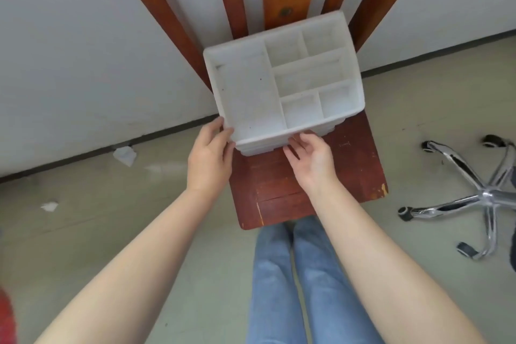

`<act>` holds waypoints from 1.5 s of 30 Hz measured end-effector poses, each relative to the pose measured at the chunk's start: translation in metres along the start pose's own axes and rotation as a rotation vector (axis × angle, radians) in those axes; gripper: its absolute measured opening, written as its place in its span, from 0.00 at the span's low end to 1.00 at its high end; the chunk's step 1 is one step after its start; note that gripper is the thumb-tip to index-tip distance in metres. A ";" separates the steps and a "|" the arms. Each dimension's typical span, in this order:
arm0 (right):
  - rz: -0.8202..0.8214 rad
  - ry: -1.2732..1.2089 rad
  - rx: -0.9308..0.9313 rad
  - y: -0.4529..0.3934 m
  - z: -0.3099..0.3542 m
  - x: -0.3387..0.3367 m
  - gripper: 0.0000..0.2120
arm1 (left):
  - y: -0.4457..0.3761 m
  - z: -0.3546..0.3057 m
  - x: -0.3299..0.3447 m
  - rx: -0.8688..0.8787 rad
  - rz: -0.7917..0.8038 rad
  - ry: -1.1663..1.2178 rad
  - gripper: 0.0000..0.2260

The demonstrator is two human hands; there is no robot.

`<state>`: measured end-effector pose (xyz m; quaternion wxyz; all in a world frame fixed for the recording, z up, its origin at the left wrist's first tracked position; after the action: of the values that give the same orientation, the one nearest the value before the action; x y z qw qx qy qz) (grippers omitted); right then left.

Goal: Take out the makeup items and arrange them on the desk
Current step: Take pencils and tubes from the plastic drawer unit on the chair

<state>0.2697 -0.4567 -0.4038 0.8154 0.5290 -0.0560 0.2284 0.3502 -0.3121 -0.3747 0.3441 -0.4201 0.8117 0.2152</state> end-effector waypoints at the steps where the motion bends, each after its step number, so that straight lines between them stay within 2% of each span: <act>1: 0.007 -0.031 0.014 0.001 0.000 0.002 0.09 | 0.000 0.000 0.000 -0.005 -0.003 0.005 0.10; 4: 0.017 -0.088 0.036 0.000 0.004 0.005 0.11 | 0.000 -0.004 -0.001 0.006 0.017 -0.021 0.10; 9: 0.020 0.159 0.024 0.001 0.005 -0.007 0.04 | 0.002 -0.007 -0.002 0.025 0.138 -0.141 0.13; 12: -0.112 0.250 0.076 0.007 -0.004 -0.027 0.11 | 0.007 -0.008 0.001 -0.008 0.187 -0.184 0.18; 16: -0.210 0.286 0.157 0.027 -0.027 -0.058 0.06 | 0.011 -0.017 0.002 -0.084 0.157 -0.193 0.22; 19: -0.200 0.269 0.183 0.037 -0.038 -0.068 0.05 | 0.016 -0.016 0.002 -0.183 0.225 -0.207 0.25; 22: -0.184 0.267 0.183 0.040 -0.035 -0.068 0.03 | 0.018 -0.019 0.002 -0.180 0.206 -0.175 0.26; 23: -0.169 0.308 0.186 0.042 -0.032 -0.068 0.05 | 0.019 -0.019 0.003 -0.148 0.185 -0.167 0.25; 25: -0.108 0.544 0.238 0.049 -0.024 -0.068 0.10 | 0.026 -0.019 0.009 -0.063 0.140 -0.160 0.23; 27: 0.011 0.990 0.305 0.063 -0.012 -0.068 0.07 | 0.033 -0.023 0.015 0.016 0.132 -0.175 0.19; 29: 0.121 1.402 0.212 0.073 0.006 -0.067 0.04 | 0.042 -0.026 0.022 0.018 0.146 -0.168 0.18; 31: 0.175 1.740 -0.115 0.069 0.026 -0.063 0.10 | 0.049 -0.028 0.028 -0.132 0.153 -0.148 0.18; 33: 0.208 2.060 -0.467 0.056 0.043 -0.052 0.18 | 0.054 -0.029 0.033 -0.339 0.082 -0.083 0.25; 34: 0.240 2.189 -0.573 0.046 0.047 -0.046 0.23 | 0.055 -0.032 0.034 -0.470 0.082 -0.040 0.27; 35: 0.266 2.314 -0.617 0.036 0.048 -0.042 0.27 | 0.056 -0.032 0.036 -0.588 0.094 0.010 0.27; 37: 0.268 2.562 -0.614 0.015 0.047 -0.038 0.35 | 0.056 -0.032 0.040 -0.689 0.110 0.078 0.25; 39: 0.270 2.733 -0.615 0.004 0.044 -0.038 0.37 | 0.053 -0.028 0.042 -0.682 0.113 0.110 0.21; 41: 0.277 2.820 -0.649 -0.001 0.041 -0.039 0.35 | 0.049 -0.022 0.043 -0.663 0.126 0.132 0.18; 45: 0.279 2.831 -0.670 -0.005 0.037 -0.033 0.30 | 0.046 -0.019 0.043 -0.648 0.144 0.139 0.14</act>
<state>0.2485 -0.5013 -0.4032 0.2418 -0.3532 0.6769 0.5989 0.2874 -0.3218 -0.3911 0.1205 -0.4628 0.7502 0.4565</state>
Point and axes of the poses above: each hand's wrist, its own y-axis away from the middle knuckle, its own x-axis out of the palm, z = x × y, the point moved 1 cm from there along -y, towards the middle knuckle, and after that the axes turned 12 degrees about y, right-handed, at the moved point
